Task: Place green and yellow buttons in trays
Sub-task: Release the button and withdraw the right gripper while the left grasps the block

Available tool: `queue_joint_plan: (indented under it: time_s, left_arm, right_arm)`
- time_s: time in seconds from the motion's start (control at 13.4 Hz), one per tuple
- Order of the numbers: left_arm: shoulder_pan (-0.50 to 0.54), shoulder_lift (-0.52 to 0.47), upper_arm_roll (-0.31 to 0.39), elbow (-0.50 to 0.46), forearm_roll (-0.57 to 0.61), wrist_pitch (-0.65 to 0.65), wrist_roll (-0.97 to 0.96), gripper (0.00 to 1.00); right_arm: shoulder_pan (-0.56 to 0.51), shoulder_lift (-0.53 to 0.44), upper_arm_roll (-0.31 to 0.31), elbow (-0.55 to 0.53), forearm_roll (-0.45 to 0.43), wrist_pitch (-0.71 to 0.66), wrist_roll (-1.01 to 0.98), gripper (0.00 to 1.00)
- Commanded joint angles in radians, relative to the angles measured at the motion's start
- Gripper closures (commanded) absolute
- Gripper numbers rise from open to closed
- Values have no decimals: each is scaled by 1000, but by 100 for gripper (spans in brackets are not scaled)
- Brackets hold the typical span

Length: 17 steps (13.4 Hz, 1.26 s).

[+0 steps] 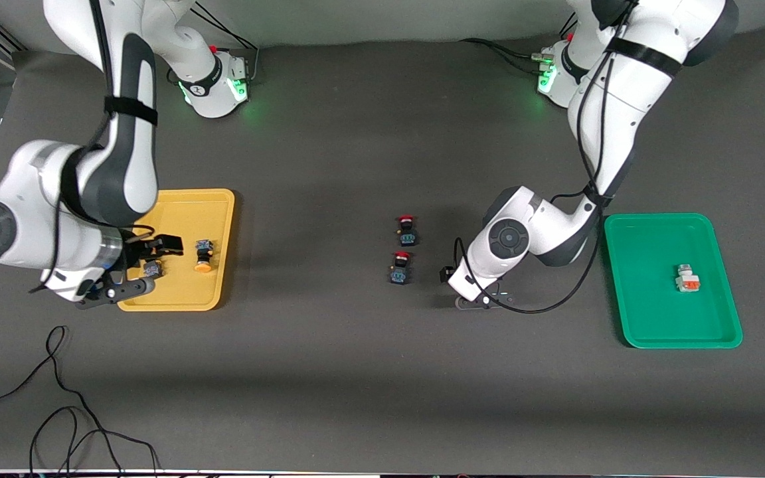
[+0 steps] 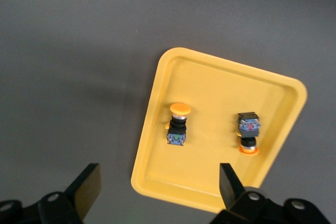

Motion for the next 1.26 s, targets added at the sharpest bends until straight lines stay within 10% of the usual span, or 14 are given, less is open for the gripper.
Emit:
queue_joint_plan:
  time_s: [0.0,0.45,0.67,0.89,1.19]
  left_arm:
    - [-35,9,31,17,14,12,-32,92]
    - [-25,-26,30,23,5,-33,-37,100]
    - [-23,-86,27,99,-10,-267,-35,100]
    - [12,-149,22,211,-36,-547,-11,100]
    - [173,-256,24,265,-142,-752,259,100]
  right_arm:
    - [6,8,-27,120,-38,-97,2,0]
    - [104,-6,-127,160,-71,-126,15,0]
    - [109,-55,-110,155,-110,-126,98,0]
    - [66,-136,-20,140,-182,-117,155,0]
    - [-130,-349,304,39,-389,-53,307,0]
